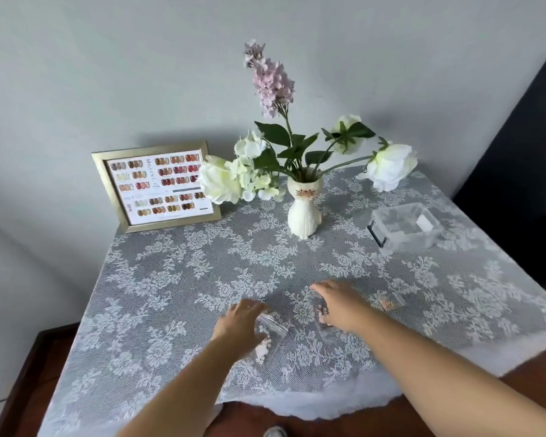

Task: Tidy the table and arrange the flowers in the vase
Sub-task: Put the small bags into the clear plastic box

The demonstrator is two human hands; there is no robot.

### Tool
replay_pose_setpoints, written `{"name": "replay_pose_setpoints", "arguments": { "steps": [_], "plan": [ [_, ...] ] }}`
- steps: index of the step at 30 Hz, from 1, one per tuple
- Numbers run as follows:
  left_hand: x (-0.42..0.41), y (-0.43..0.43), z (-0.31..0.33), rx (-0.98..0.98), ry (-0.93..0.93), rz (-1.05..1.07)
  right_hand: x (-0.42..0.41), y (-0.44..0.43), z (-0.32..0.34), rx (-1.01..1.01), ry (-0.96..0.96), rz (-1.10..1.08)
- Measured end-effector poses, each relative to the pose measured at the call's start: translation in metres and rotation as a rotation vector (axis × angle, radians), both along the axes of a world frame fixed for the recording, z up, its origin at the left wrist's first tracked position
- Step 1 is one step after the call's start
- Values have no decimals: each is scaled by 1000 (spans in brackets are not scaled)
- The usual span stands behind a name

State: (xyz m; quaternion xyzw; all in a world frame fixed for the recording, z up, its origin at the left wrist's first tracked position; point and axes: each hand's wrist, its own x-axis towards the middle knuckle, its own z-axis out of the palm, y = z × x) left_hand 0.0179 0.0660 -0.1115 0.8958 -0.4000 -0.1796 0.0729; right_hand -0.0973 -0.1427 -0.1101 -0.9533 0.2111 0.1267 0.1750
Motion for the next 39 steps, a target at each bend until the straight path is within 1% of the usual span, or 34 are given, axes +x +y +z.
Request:
{"name": "replay_pose_setpoints", "arguments": {
  "steps": [5,7,9,11,13,15,18,23,27,31,39],
  "plan": [
    [8,-13,-6,-123,9,21,7,-4,-3,-38,-36,-19],
    [16,-16,-6,-142,62,4,12,-9,-1,-47,-59,-20],
    [28,-19,3,-139,198,-13,14,-16,4,28,-52,-56],
    [44,-26,15,-119,322,-79,15,-25,13,170,0,-109],
    [58,-38,27,-108,376,-152,16,-38,24,306,63,-133],
    [68,-53,37,-143,421,-165,15,-52,37,396,94,-183],
    [72,-79,48,-208,512,-135,9,-77,53,450,45,-307],
    [56,-126,56,-289,572,-140,-16,-129,86,436,-91,-471],
    [38,-159,56,-301,588,-123,-41,-179,103,406,-204,-593],
    [18,-189,57,-331,602,-76,-56,-227,112,378,-239,-595],
    [-32,-244,50,-434,584,228,-40,-316,113,303,-339,-493]
  ]
}}
